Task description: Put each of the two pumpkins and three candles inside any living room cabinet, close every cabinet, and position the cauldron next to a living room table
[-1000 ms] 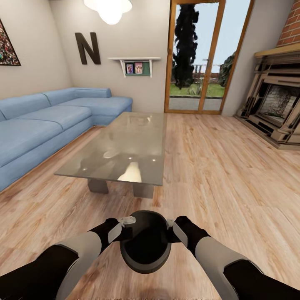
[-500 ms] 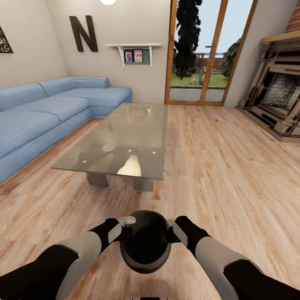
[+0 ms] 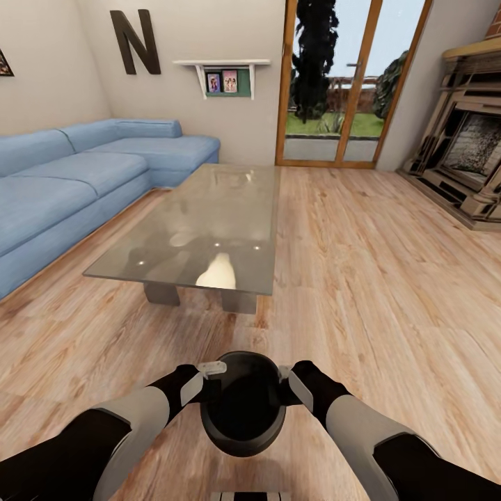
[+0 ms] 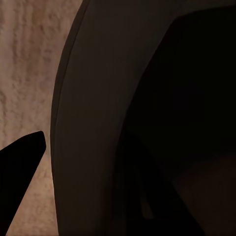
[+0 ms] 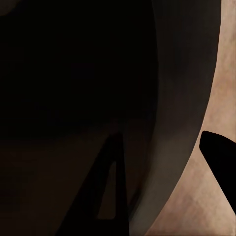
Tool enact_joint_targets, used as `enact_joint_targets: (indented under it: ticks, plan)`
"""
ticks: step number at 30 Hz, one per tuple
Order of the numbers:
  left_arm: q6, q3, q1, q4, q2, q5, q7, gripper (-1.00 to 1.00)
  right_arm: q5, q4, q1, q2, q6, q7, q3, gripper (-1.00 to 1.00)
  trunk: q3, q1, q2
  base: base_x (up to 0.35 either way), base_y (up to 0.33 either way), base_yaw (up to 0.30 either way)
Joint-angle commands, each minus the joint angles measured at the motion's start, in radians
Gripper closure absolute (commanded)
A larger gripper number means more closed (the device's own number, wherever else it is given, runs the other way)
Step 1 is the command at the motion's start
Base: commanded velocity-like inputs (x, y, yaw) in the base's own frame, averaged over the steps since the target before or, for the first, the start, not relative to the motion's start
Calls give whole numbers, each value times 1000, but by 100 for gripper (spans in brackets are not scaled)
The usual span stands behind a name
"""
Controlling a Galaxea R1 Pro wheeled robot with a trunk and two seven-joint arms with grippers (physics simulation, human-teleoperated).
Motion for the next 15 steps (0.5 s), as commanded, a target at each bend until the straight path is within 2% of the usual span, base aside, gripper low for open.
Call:
enact_joint_targets:
  ticks: [1,3,8,15]
  plan:
    - [6,-34,0,-3,8,-4,10,100,-10,1,-1,0,4,0,20,100,-1,0,0,31,0,0]
    - [6,-34,-1,-3,8,-4,9,100,-10,1,-1,0,4,0,20,100,-1,0,0,123,0,0]
    - [6,-33,0,-3,8,-4,9,100,-10,1,-1,0,4,0,20,100,-1,0,0,282,0,0]
    - [6,-33,-1,-3,8,-4,9,100,-10,1,-1,0,4,1,20,100,-1,0,0,44,0,0]
